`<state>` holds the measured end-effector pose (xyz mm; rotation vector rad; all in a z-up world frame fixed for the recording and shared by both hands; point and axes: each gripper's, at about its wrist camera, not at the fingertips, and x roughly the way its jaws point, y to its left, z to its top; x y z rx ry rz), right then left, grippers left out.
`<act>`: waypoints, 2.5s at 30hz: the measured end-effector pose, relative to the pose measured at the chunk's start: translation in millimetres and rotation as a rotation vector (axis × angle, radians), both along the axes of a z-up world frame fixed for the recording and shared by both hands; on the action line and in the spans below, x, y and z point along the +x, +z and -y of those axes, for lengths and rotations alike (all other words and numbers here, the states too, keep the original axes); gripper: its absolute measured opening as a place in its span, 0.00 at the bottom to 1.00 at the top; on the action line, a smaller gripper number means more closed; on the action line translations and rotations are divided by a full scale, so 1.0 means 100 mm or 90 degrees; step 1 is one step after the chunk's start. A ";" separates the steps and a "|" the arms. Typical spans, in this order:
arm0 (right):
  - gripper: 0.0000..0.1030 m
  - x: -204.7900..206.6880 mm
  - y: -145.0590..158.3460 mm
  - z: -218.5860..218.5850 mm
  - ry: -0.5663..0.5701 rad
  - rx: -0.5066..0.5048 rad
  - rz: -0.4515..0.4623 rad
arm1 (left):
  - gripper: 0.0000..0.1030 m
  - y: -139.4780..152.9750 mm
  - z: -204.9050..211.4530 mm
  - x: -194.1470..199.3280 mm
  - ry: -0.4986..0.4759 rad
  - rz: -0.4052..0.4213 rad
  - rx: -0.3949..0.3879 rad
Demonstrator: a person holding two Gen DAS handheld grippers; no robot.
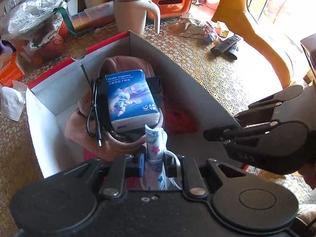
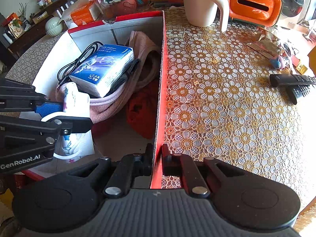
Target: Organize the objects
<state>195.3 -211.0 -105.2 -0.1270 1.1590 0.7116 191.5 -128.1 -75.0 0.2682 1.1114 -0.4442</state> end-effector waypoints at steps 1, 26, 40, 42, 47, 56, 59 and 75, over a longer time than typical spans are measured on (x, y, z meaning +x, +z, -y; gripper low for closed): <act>0.07 0.00 0.00 0.00 0.000 0.001 0.000 | 0.19 -0.02 0.00 0.00 0.000 -0.002 -0.001; 0.08 0.00 0.01 -0.03 -0.018 -0.004 -0.004 | 0.83 -0.06 -0.18 -0.32 0.015 0.007 -0.072; 0.08 -0.10 0.19 0.05 -0.026 0.002 0.022 | 0.88 0.25 -0.49 -0.58 0.103 0.099 -0.102; 0.08 -0.13 0.24 0.08 -0.027 0.004 0.030 | 0.88 0.28 -0.52 -0.61 0.110 0.113 -0.097; 0.08 -0.23 0.43 0.20 -0.030 0.018 0.052 | 0.88 0.37 -0.55 -0.70 0.127 0.136 -0.102; 0.08 -0.50 0.85 0.40 -0.023 0.092 0.114 | 0.91 0.54 -0.56 -0.92 0.153 0.181 -0.103; 0.08 -0.62 0.92 0.45 -0.022 0.126 0.129 | 0.93 0.60 -0.55 -1.01 0.158 0.199 -0.099; 0.53 -1.09 1.03 0.63 -0.018 0.212 0.212 | 0.97 0.70 -0.68 -1.38 0.190 0.249 -0.100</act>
